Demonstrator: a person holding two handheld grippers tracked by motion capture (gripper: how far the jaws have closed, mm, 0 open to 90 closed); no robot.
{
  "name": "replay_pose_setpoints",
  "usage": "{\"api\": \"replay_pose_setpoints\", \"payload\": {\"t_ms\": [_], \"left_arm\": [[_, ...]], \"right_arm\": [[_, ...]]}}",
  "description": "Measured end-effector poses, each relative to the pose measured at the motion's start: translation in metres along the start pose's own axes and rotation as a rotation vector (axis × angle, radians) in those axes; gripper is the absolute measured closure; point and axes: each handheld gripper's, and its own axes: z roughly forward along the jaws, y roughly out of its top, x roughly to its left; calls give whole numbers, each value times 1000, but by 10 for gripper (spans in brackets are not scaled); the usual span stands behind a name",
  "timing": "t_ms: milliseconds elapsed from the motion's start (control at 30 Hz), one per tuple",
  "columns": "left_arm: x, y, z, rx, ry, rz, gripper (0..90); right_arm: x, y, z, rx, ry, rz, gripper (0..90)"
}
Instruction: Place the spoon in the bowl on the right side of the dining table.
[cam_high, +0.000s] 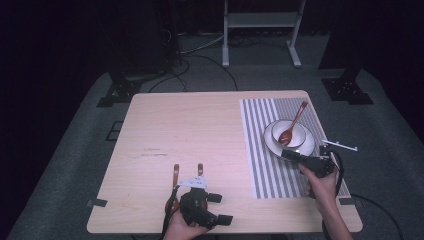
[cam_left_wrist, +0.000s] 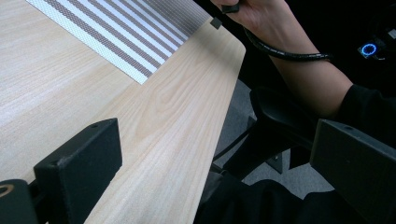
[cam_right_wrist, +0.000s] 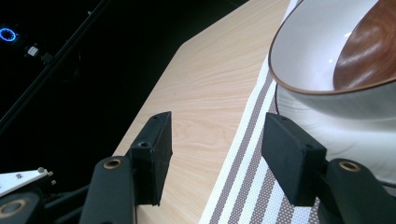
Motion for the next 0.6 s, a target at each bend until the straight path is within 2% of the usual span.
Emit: {"api": "replay_pose_setpoints", "payload": {"t_ms": [600], "left_arm": [[0, 1, -3, -8, 6, 1, 9]], "right_arm": [[7, -20, 7, 46, 20, -8, 410]]}}
